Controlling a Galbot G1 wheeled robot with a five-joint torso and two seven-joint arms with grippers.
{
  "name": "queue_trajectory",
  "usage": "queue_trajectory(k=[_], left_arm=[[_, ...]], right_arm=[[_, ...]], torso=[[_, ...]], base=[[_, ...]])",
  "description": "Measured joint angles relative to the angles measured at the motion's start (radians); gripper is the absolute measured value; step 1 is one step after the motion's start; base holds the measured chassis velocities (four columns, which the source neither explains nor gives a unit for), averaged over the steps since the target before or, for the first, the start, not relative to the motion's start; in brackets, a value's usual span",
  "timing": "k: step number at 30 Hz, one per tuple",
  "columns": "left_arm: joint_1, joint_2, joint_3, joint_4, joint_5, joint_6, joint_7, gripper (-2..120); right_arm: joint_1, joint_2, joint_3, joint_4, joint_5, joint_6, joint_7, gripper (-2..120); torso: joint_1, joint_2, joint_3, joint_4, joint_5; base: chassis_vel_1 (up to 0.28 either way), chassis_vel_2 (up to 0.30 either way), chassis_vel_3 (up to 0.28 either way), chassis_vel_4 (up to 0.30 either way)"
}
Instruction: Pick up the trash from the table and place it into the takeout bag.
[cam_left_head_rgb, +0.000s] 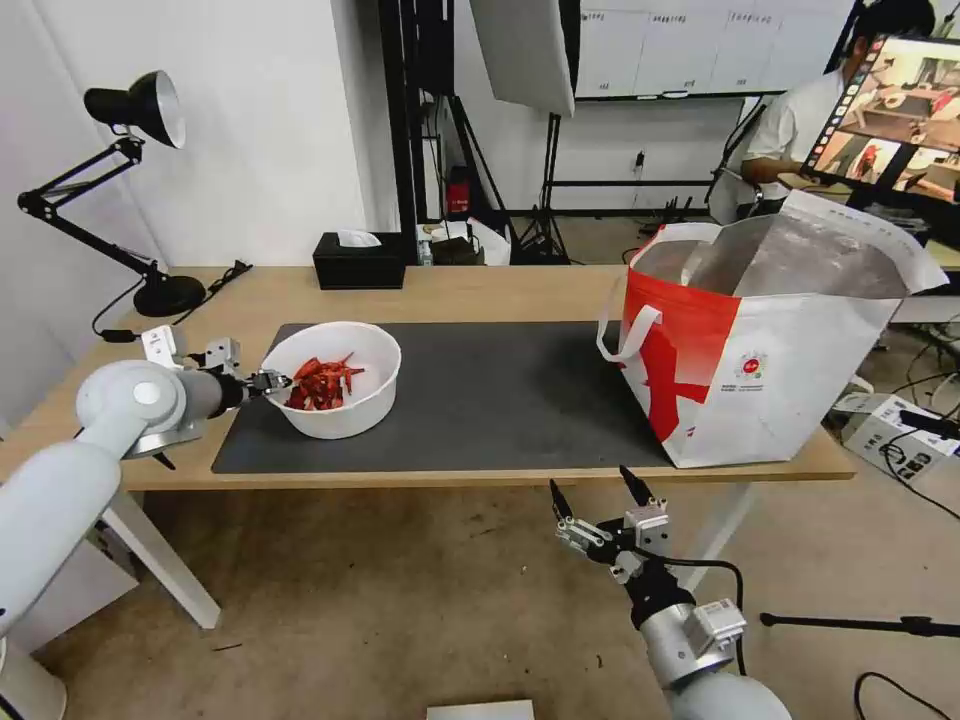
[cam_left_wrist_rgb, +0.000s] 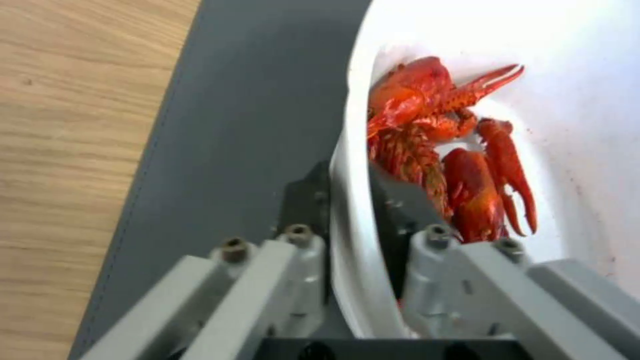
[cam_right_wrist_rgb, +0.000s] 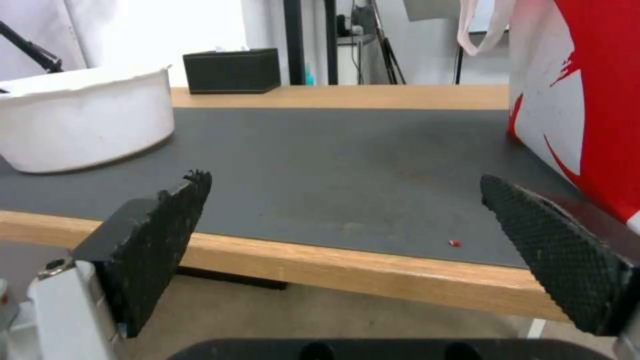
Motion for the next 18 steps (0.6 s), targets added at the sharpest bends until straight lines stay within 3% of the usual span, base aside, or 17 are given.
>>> queue_trajectory(k=[4,18], left_arm=[[0.011,0.003,-0.008,-0.006,0.001,-0.004,0.000,0],[0.064,0.005,-0.046,-0.030,0.003,-0.024,0.006,0]], right_arm=[[0.000,0.000,0.000,0.000,0.000,0.000,0.000,100],[0.000,0.000,0.000,0.000,0.000,0.000,0.000,100]], torso=[[0.000,0.000,0.000,0.0000,0.0000],[0.000,0.000,0.000,0.0000,0.0002]], base=[[0.000,0.000,0.000,0.000],[0.000,0.000,0.000,0.000]])
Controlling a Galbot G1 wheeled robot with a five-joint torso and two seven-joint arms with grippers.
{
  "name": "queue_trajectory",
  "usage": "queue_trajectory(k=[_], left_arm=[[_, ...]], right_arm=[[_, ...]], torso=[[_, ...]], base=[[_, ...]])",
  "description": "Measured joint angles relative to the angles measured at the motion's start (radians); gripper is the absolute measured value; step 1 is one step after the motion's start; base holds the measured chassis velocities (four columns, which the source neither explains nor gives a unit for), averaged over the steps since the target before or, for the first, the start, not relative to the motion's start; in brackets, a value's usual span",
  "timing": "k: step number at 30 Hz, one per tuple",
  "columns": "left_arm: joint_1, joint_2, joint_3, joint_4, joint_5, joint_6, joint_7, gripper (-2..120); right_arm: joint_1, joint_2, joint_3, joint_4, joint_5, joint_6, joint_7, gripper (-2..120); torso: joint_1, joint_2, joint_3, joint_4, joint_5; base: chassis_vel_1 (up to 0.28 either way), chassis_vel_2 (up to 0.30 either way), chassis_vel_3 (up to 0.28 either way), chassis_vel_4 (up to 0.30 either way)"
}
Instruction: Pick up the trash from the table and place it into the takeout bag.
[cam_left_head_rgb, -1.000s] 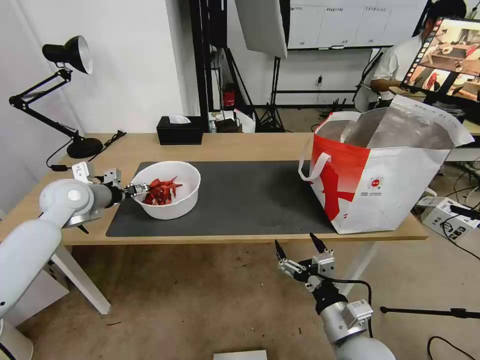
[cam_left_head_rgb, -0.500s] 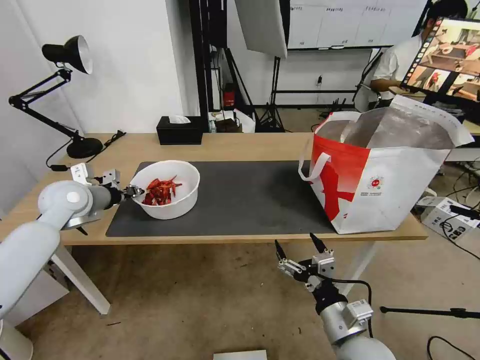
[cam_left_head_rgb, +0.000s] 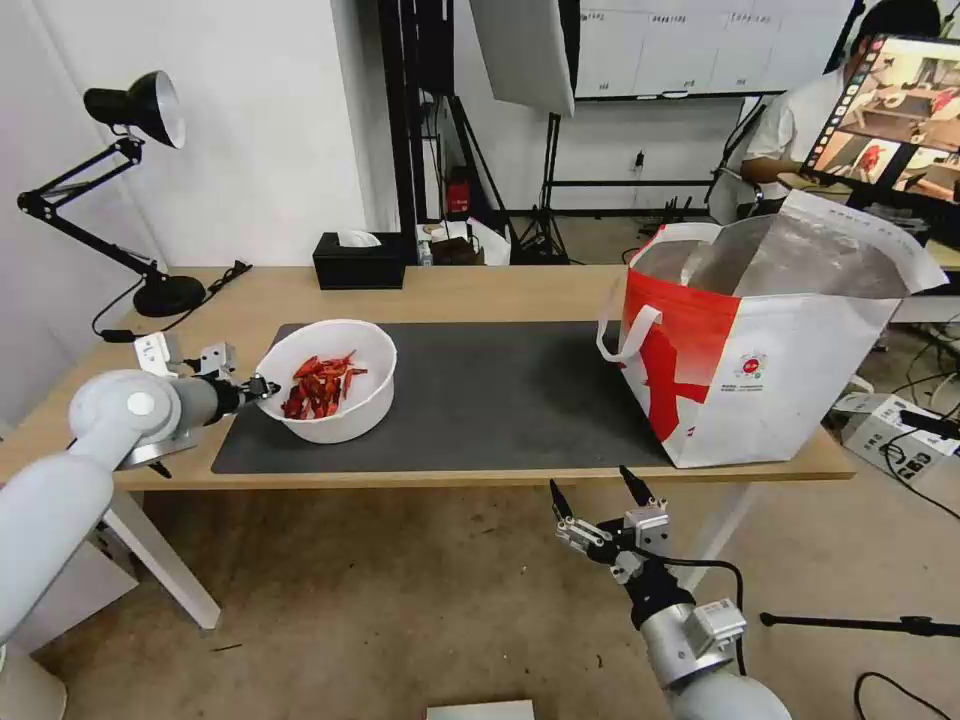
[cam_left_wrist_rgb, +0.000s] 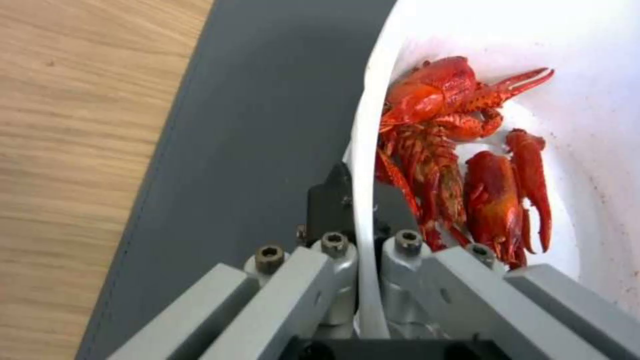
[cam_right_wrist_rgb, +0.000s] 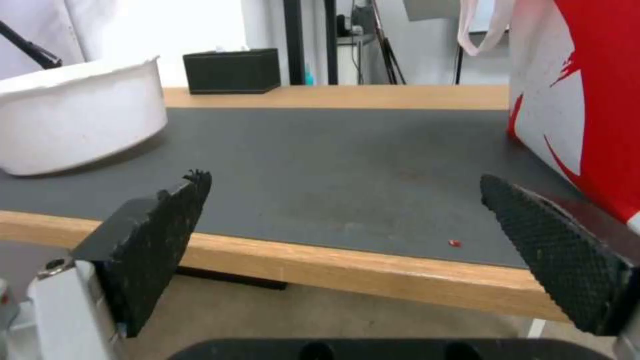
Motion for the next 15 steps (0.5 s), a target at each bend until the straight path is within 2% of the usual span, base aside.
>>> queue_trajectory(k=[7,15], left_arm=[[0.016,0.000,-0.015,-0.015,-0.001,-0.012,0.002,0],[0.030,0.028,-0.047,-0.073,-0.016,-0.048,0.031,0]], right_arm=[[0.000,0.000,0.000,0.000,0.000,0.000,0.000,100],[0.000,0.000,0.000,0.000,0.000,0.000,0.000,100]], torso=[[0.000,0.000,0.000,-0.0001,-0.0002],[0.000,0.000,0.000,0.0000,-0.0001]], base=[[0.000,0.000,0.000,0.000],[0.000,0.000,0.000,0.000]])
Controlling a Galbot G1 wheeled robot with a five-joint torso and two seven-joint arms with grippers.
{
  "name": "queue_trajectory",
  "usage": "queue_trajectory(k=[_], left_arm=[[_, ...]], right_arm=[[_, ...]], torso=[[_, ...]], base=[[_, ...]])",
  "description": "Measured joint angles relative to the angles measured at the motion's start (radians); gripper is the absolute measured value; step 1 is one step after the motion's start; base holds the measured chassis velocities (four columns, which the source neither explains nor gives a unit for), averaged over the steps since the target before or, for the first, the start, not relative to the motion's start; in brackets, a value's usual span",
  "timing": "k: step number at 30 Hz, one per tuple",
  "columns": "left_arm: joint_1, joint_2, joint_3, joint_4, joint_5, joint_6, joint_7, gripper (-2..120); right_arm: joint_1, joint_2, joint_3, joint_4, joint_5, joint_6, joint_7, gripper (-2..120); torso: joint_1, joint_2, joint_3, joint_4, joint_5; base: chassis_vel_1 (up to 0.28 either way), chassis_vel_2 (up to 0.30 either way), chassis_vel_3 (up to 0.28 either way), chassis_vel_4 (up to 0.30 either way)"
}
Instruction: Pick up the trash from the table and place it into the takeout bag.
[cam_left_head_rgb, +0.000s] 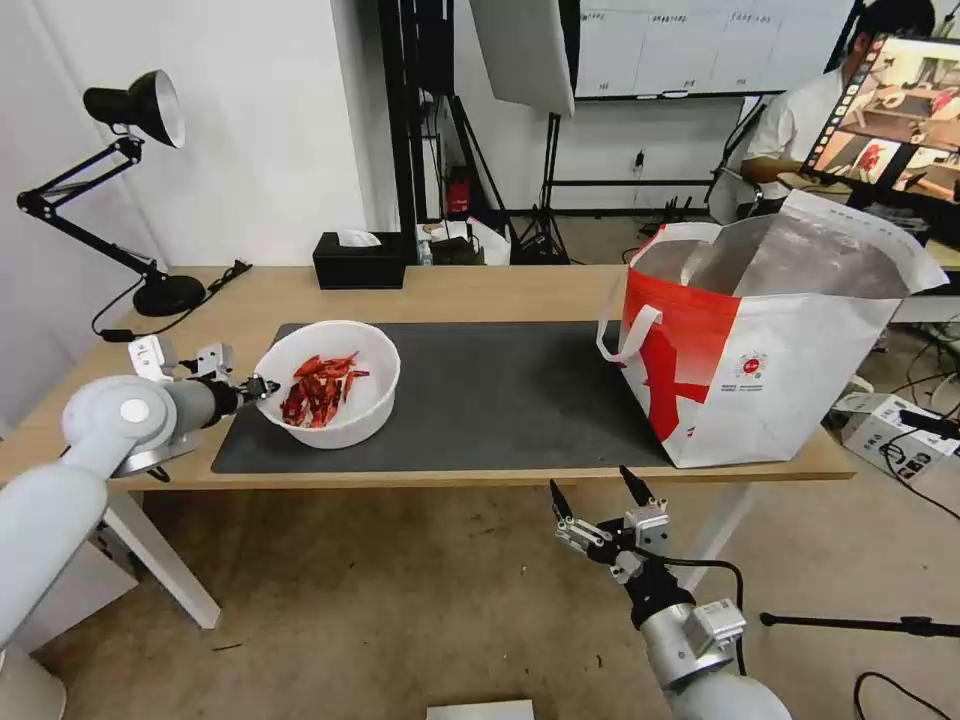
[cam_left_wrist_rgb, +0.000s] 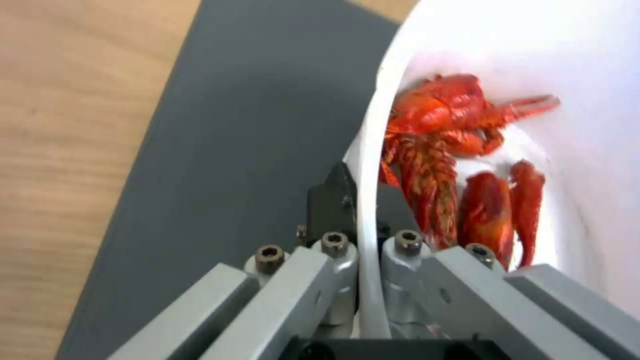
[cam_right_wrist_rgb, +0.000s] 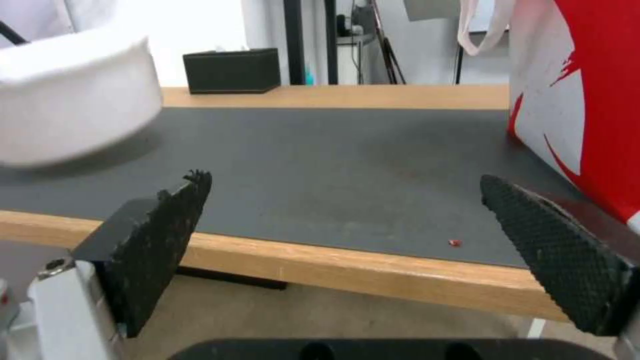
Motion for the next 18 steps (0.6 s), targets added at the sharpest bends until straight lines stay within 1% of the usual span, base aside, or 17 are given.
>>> queue_trajectory(k=[6,9,10,12,13,14,15,17,18], left_arm=[[-0.011,0.012,-0.012,-0.036,-0.004,-0.022,0.001,0],[-0.049,0.020,-0.009,-0.080,0.000,-0.057,-0.005,0],[-0.049,0.020,-0.009,-0.080,0.000,-0.057,-0.005,0],[-0.077,0.024,0.004,-0.106,0.024,-0.099,0.007,0],[-0.097,0.023,0.017,-0.121,0.045,-0.135,0.018,0],[-0.097,0.023,0.017,-0.121,0.045,-0.135,0.018,0],[-0.109,0.022,0.028,-0.129,0.065,-0.161,0.026,0],[-0.135,0.018,0.061,-0.142,0.154,-0.231,0.058,0],[-0.135,0.018,0.061,-0.142,0.154,-0.231,0.058,0]], right_arm=[[0.000,0.000,0.000,0.000,0.000,0.000,0.000,100],[0.000,0.000,0.000,0.000,0.000,0.000,0.000,100],[0.000,0.000,0.000,0.000,0.000,0.000,0.000,100],[0.000,0.000,0.000,0.000,0.000,0.000,0.000,100],[0.000,0.000,0.000,0.000,0.000,0.000,0.000,100],[0.000,0.000,0.000,0.000,0.000,0.000,0.000,100],[0.000,0.000,0.000,0.000,0.000,0.000,0.000,100],[0.000,0.000,0.000,0.000,0.000,0.000,0.000,100],[0.000,0.000,0.000,0.000,0.000,0.000,0.000,100]], torso=[[0.000,0.000,0.000,0.0001,-0.0001],[0.000,0.000,0.000,0.0000,0.0000],[0.000,0.000,0.000,0.0000,0.0000],[0.000,0.000,0.000,0.0000,0.0000],[0.000,0.000,0.000,0.0001,0.0001],[0.000,0.000,0.000,0.0001,0.0001],[0.000,0.000,0.000,0.0000,0.0002],[0.000,0.000,0.000,-0.0001,0.0002],[0.000,0.000,0.000,-0.0001,0.0002]], base=[[0.000,0.000,0.000,0.000],[0.000,0.000,0.000,0.000],[0.000,0.000,0.000,0.000],[0.000,0.000,0.000,0.000],[0.000,0.000,0.000,0.000],[0.000,0.000,0.000,0.000],[0.000,0.000,0.000,0.000],[0.000,0.000,0.000,0.000],[0.000,0.000,0.000,0.000]])
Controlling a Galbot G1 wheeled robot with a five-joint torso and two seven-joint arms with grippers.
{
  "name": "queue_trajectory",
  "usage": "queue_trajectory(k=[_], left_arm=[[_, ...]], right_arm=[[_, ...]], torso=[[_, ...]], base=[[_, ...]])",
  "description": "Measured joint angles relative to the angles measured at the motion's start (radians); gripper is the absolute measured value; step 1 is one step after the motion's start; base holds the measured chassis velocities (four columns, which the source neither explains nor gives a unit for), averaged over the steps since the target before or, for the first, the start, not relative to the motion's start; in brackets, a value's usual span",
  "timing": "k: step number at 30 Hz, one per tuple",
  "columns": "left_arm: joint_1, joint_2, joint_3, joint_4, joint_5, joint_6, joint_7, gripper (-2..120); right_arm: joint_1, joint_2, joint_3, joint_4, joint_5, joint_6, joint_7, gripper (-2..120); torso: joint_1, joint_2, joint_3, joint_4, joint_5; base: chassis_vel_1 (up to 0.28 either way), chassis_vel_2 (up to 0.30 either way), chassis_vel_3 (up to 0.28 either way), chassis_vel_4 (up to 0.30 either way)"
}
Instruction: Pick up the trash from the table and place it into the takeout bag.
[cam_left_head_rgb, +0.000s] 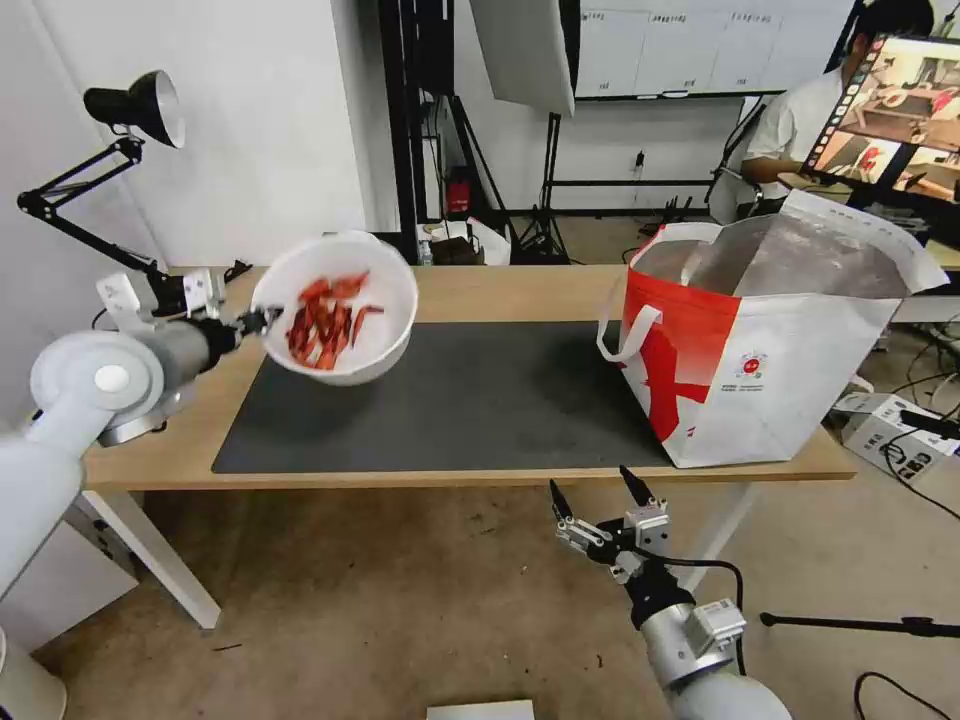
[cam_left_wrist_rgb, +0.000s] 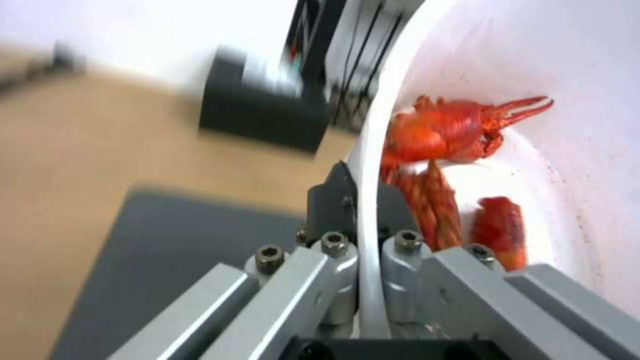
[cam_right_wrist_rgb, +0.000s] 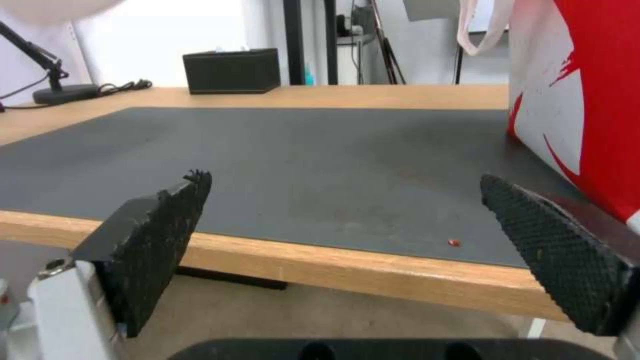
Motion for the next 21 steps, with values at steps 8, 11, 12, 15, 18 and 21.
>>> queue_trajectory(k=[8,11,12,15,18,21], left_arm=[[-0.056,-0.017,0.060,-0.038,0.111,-0.067,0.023,0],[-0.119,-0.045,0.116,-0.042,0.114,-0.066,0.014,0],[-0.119,-0.045,0.116,-0.042,0.114,-0.066,0.014,0],[-0.201,-0.092,0.191,-0.030,0.108,-0.055,-0.004,0],[-0.258,-0.133,0.247,-0.008,0.098,-0.045,-0.017,0],[-0.325,-0.191,0.306,0.028,0.071,-0.034,-0.041,0]], right_arm=[[0.000,0.000,0.000,0.000,0.000,0.000,0.000,100],[0.000,0.000,0.000,0.000,0.000,0.000,0.000,100],[0.000,0.000,0.000,0.000,0.000,0.000,0.000,100],[0.000,0.000,0.000,0.000,0.000,0.000,0.000,100],[0.000,0.000,0.000,0.000,0.000,0.000,0.000,100],[0.000,0.000,0.000,0.000,0.000,0.000,0.000,100]], torso=[[0.000,0.000,0.000,0.0001,-0.0001],[0.000,0.000,0.000,0.0002,-0.0001],[0.000,0.000,0.000,0.0002,-0.0001],[0.000,0.000,0.000,0.0002,-0.0001],[0.000,0.000,0.000,0.0002,-0.0001],[0.000,0.000,0.000,0.0002,0.0000]], base=[[0.000,0.000,0.000,0.000],[0.000,0.000,0.000,0.000],[0.000,0.000,0.000,0.000],[0.000,0.000,0.000,0.000],[0.000,0.000,0.000,0.000],[0.000,0.000,0.000,0.000]])
